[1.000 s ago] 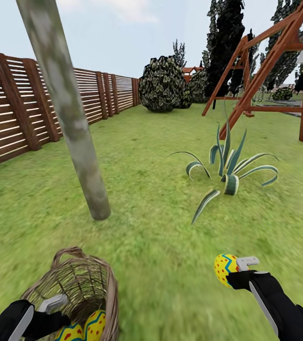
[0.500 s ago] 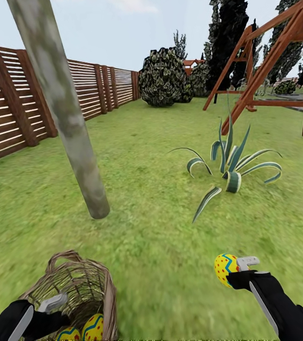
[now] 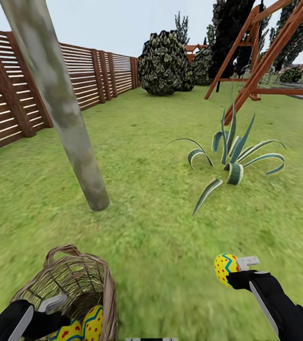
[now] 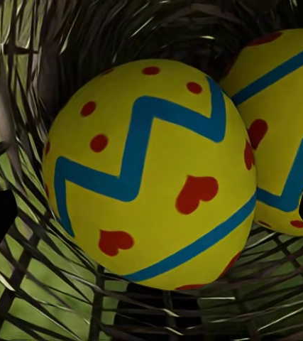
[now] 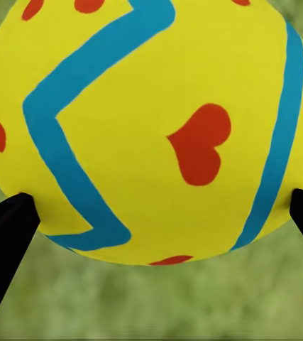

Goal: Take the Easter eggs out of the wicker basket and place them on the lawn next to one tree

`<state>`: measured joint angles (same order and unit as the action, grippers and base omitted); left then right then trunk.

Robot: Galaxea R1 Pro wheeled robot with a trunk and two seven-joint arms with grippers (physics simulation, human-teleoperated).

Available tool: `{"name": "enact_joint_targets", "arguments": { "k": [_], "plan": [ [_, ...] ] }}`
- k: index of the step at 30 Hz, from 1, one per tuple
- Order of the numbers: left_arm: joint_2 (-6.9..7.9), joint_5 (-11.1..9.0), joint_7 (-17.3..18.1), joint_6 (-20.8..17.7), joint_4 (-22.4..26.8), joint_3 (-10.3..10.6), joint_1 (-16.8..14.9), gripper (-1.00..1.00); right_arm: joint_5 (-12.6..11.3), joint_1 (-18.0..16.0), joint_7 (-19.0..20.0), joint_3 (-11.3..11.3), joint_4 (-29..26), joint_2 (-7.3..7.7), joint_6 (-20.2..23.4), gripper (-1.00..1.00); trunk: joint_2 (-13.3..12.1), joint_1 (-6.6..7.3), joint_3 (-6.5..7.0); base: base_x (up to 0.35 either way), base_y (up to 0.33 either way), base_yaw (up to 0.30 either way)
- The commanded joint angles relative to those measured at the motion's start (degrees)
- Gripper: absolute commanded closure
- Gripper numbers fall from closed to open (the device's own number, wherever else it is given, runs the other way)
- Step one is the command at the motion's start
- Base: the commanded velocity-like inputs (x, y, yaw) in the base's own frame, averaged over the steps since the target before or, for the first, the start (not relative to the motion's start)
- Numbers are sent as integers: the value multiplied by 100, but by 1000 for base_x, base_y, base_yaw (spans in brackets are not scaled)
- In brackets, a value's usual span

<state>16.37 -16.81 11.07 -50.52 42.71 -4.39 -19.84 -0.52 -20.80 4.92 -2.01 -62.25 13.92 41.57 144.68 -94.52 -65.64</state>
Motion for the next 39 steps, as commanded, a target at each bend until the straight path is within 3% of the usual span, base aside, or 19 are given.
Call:
{"name": "enact_joint_targets", "arguments": {
  "k": [1, 24, 39],
  "plan": [
    [-3, 37, 44, -23, 3, -18, -2, -100, -1, -3, 9, -10, -6, 5, 27, 100, 4, -1, -28, 0, 0, 0],
    [-94, 44, 44, -16, 0, -10, -2, -100, -2, -3, 9, -10, -6, 5, 27, 100, 35, -60, -537, 0, 0, 0],
    [-108, 45, 48, -19, 0, -27, -1, -100, -4, -3, 9, -10, -6, -1, 27, 100, 36, -63, -560, 53, 0, 0]
  ]
}}
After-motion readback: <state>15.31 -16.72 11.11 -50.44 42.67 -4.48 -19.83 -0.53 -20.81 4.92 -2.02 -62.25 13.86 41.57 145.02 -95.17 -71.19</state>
